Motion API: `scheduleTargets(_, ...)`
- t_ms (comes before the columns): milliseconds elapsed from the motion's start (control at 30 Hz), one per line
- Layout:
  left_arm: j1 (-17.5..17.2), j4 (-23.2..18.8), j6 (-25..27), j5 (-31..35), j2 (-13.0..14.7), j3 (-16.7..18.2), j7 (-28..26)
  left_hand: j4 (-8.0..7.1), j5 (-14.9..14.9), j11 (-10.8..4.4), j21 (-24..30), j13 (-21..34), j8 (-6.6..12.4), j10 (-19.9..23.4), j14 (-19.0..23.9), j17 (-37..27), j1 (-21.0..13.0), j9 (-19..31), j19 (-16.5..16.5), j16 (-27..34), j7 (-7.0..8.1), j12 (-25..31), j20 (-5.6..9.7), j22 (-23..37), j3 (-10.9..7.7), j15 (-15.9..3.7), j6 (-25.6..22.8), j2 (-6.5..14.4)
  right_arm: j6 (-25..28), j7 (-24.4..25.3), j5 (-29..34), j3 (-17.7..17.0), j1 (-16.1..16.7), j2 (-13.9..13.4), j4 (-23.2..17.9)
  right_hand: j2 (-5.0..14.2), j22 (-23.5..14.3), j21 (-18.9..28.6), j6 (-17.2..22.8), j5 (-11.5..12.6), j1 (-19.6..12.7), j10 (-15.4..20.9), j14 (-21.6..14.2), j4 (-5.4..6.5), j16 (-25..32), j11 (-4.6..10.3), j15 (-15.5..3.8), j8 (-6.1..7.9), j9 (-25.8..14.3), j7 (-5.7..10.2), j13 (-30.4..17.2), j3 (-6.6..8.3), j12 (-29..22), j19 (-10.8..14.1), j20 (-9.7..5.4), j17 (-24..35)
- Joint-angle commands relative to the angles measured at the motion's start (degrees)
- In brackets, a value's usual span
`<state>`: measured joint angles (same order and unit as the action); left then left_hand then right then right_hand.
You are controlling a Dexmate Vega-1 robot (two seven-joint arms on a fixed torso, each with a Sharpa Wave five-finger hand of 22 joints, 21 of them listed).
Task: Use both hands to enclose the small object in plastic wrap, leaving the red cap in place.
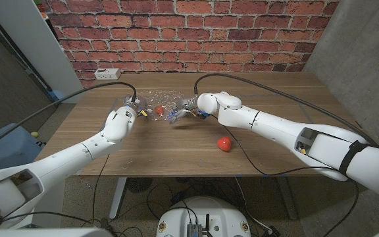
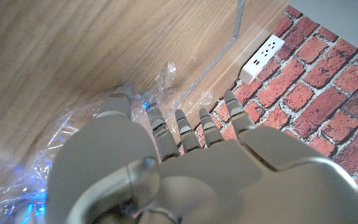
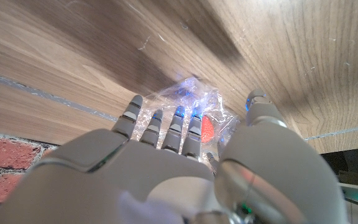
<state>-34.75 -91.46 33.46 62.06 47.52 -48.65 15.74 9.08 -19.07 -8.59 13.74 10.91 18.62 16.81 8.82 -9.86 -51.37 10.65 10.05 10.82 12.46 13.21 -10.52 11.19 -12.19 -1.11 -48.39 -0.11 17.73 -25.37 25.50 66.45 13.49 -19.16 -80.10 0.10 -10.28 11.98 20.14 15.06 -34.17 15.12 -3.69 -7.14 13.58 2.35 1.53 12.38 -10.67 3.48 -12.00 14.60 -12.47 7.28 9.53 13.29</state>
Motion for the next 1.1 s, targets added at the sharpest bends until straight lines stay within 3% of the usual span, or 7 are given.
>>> scheduleTargets(33, -0.94, 2.78, 0.15, -0.5, -0.88, -0.49, -6.0, -0.18, 2.42, -0.04, 0.91, 0.09, 2.0, 3.58, 2.42, -0.08, -3.82, 0.32, 2.47, 0.26, 0.25, 0.49, 1.34, 0.07, -1.64, -1.56, -11.27, 3.14, -0.57, -0.17, -0.27, -0.01, -0.47, 0.53, 1.14, 0.17, -0.2, 0.06, 0.0, 0.3, 0.47, -0.08, -0.25, 0.2, 0.05, -0.23, -0.09, -0.22, -0.08, -0.06, -0.02, -0.19, 0.05, 0.08, -0.16, 0.2)
scheduleTargets(167, -0.98, 3.71, 0.69, -0.33, -1.02, -0.83, -7.52, -0.65, 4.29, -0.41, 1.29, 0.13, 2.46, 5.3, 3.74, -0.16, -4.56, 0.44, 3.68, 0.47, -0.11, 0.55, 1.88, 0.19, -1.69, -2.41, -15.03, 4.58, 0.04, -0.61, -0.16, 0.18, -0.52, 0.57, 0.92, 0.21, -0.2, 0.05, 0.08, 0.3, 0.53, -0.03, -0.26, 0.23, 0.06, -0.29, -0.07, -0.23, -0.08, -0.07, -0.02, -0.21, 0.05, 0.08, -0.11, 0.19)
scheduleTargets(333, -1.01, 3.19, 1.77, 1.63, -0.39, -1.49, -8.92, -2.73, 5.09, 1.71, 1.32, 0.4, 1.37, 3.25, 3.33, -0.64, -3.67, 2.3, 3.53, 0.26, -3.16, -0.61, 0.93, 0.45, -2.45, -1.1, -10.32, 8.91, 0.87, -0.77, -0.08, 0.28, -0.4, 0.5, 0.6, 0.26, -0.2, 0.06, 0.06, 0.3, 0.58, 0.01, -0.35, 0.24, 0.1, -0.33, -0.03, -0.28, -0.08, -0.09, -0.02, -0.24, 0.06, 0.13, -0.05, 0.17)
scheduleTargets(433, -1.01, 2.24, 2.46, 3.26, 0.19, -1.56, -9.65, -4.04, 4.38, 2.69, 1.36, 0.65, 1.16, 2.28, 2.9, -0.88, -3.06, 4.21, 3.23, 0.15, -2.91, -1.0, 0.07, 0.68, -2.89, -0.26, -6.09, 10.44, 0.64, -0.64, -0.19, 0.29, -0.39, 0.52, 0.75, 0.23, -0.2, 0.1, 0.09, 0.31, 0.61, 0.11, -0.4, 0.23, 0.1, -0.27, -0.06, -0.3, -0.08, -0.07, -0.03, -0.26, 0.05, 0.24, -0.1, 0.15)
scheduleTargets(733, -0.97, 0.43, 1.42, 2.44, 0.19, 0.32, -12.81, -6.69, 1.37, 2.04, 1.85, 1.17, 3.25, 2.18, 2.75, -1.19, -1.96, 8.98, 3.25, 0.27, -1.69, -0.9, 0.61, 1.18, -3.11, -0.97, -1.74, 11.0, 0.33, -0.2, -0.38, 0.22, -0.25, 0.51, 0.94, 0.28, -0.2, 0.11, 0.18, 0.35, 0.59, 0.2, -0.42, 0.17, 0.07, -0.18, -0.09, -0.37, -0.09, -0.05, -0.03, -0.24, 0.09, 0.33, -0.05, 0.09)
scheduleTargets(967, -2.74, 0.44, 1.13, 0.47, -1.1, 2.84, -23.82, -8.76, -1.74, 0.52, 2.56, 1.96, 5.91, 3.49, 3.96, -1.35, -2.18, 13.93, 3.46, 0.78, -2.01, -0.08, 0.79, 1.71, -4.34, -1.87, 1.49, 11.54, 0.59, -0.12, -0.52, -0.03, 0.2, -0.24, 0.04, 0.27, -0.2, 0.1, 0.11, 0.37, 0.64, 0.01, -0.4, 0.16, 0.04, -0.17, -0.14, -0.45, -0.09, 0.0, -0.03, -0.27, 0.21, 0.36, -0.08, 0.06)
scheduleTargets(1100, -2.74, 0.24, 1.02, 0.36, -1.2, 3.04, -26.01, -9.87, -3.29, 0.35, 3.19, 2.46, 7.38, 3.86, 4.81, -1.4, -2.45, 16.75, 3.94, 0.96, -2.17, 0.2, 0.61, 2.03, -5.12, -2.12, 3.58, 11.54, 0.45, 0.07, -0.67, -0.25, 0.46, -0.55, -0.29, 0.27, -0.2, 0.08, 0.04, 0.38, 0.65, -0.08, -0.37, 0.15, 0.01, -0.1, -0.12, -0.51, -0.09, 0.04, -0.04, -0.28, 0.27, 0.34, -0.09, 0.04)
